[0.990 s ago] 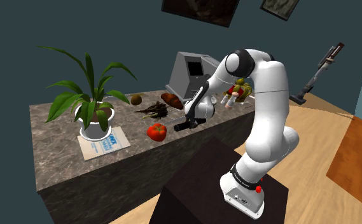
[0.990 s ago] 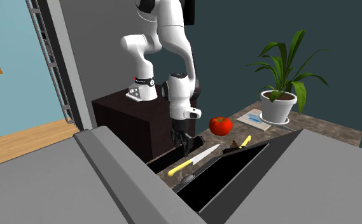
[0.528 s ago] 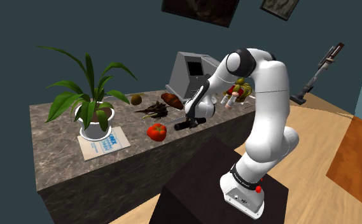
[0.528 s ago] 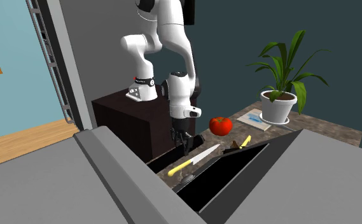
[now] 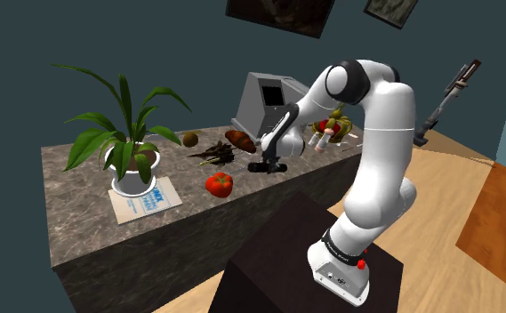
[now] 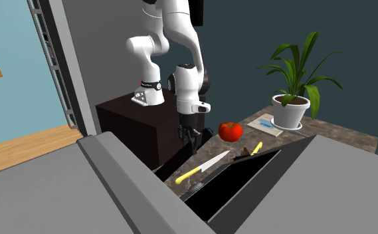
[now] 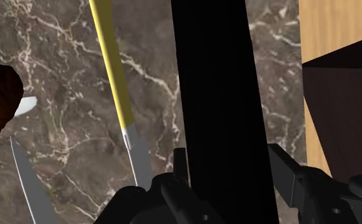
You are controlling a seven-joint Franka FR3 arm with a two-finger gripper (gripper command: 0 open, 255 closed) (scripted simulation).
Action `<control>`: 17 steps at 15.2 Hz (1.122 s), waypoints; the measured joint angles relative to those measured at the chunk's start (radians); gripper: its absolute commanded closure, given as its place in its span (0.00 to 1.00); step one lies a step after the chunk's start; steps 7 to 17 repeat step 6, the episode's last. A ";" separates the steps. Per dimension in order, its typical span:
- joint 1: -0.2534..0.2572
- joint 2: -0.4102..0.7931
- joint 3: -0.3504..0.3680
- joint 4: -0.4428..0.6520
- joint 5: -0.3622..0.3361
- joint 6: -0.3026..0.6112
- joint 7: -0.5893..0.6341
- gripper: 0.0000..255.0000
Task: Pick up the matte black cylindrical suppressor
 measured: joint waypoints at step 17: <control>0.047 -0.082 -0.050 -0.024 -0.021 -0.062 0.019 1.00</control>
